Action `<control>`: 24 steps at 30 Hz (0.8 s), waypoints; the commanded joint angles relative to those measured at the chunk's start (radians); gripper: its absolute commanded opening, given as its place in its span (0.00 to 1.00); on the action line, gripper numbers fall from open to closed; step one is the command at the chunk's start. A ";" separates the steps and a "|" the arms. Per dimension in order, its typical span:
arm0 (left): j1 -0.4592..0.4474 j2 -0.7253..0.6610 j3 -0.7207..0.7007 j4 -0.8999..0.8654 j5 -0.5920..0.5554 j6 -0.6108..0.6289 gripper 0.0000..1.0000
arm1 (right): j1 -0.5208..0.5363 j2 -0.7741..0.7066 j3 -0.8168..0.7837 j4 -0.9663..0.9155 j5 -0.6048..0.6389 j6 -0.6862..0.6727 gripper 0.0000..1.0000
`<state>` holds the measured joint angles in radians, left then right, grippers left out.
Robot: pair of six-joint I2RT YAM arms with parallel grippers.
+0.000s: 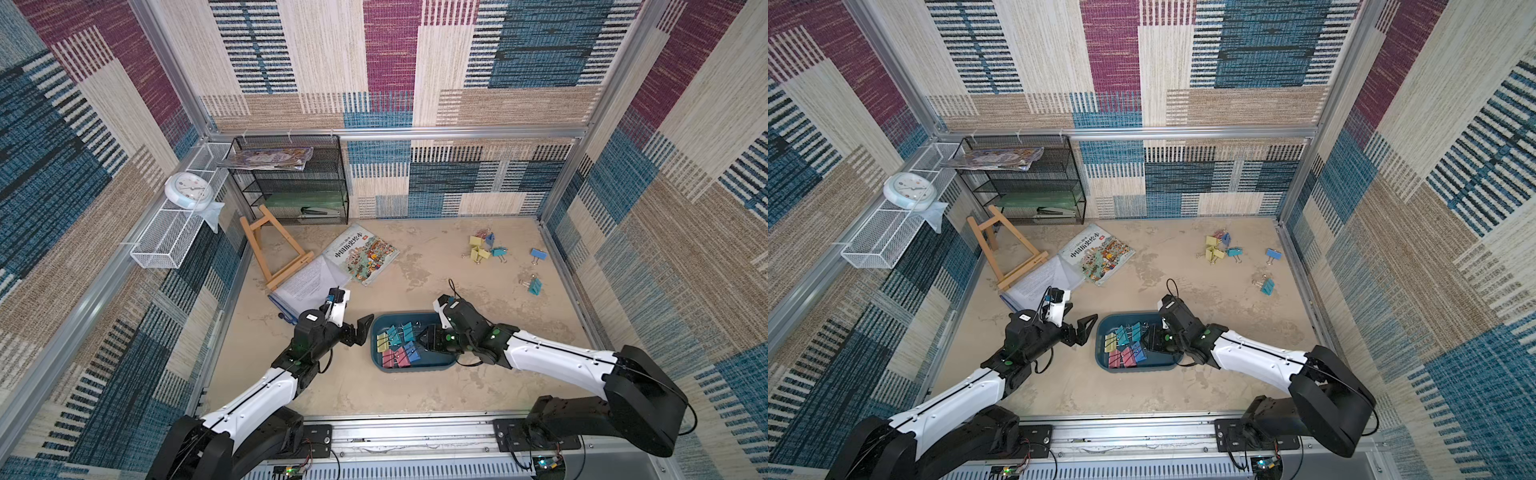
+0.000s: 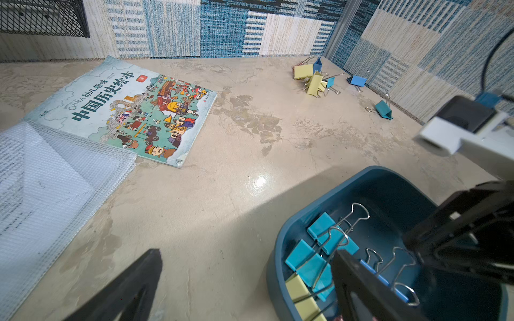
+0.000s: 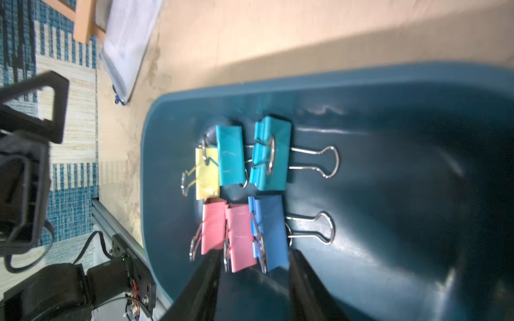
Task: Put the binder clips in the storage box
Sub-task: Place the binder clip in the storage box, then pick up the binder clip at the center of the board.
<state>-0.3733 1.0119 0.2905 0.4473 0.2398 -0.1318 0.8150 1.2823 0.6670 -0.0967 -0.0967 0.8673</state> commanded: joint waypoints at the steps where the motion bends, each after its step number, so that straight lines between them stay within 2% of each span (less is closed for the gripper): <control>1: 0.001 -0.002 0.010 0.018 0.006 0.000 0.99 | -0.001 -0.047 0.056 -0.147 0.206 -0.056 0.56; 6: 0.001 -0.007 0.011 0.015 0.003 0.001 0.99 | -0.013 -0.116 0.149 -0.181 0.527 -0.142 0.74; 8: 0.001 -0.007 0.011 0.014 0.003 0.003 0.99 | -0.066 -0.126 0.176 -0.145 0.595 -0.192 0.77; 12: 0.001 -0.008 0.010 0.009 -0.001 0.006 0.99 | -0.238 -0.080 0.213 -0.043 0.545 -0.274 0.77; 17: 0.001 -0.007 0.012 0.004 -0.009 0.011 0.99 | -0.468 0.114 0.323 0.000 0.422 -0.283 0.77; 21: 0.001 -0.004 0.013 0.005 -0.010 0.009 0.99 | -0.557 0.338 0.481 -0.058 0.391 -0.319 0.74; 24: 0.001 0.000 0.015 0.004 -0.008 0.009 0.99 | -0.570 0.509 0.629 -0.138 0.408 -0.384 0.65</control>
<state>-0.3733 1.0077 0.2962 0.4435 0.2379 -0.1310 0.2508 1.7126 1.2270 -0.1684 0.3210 0.5533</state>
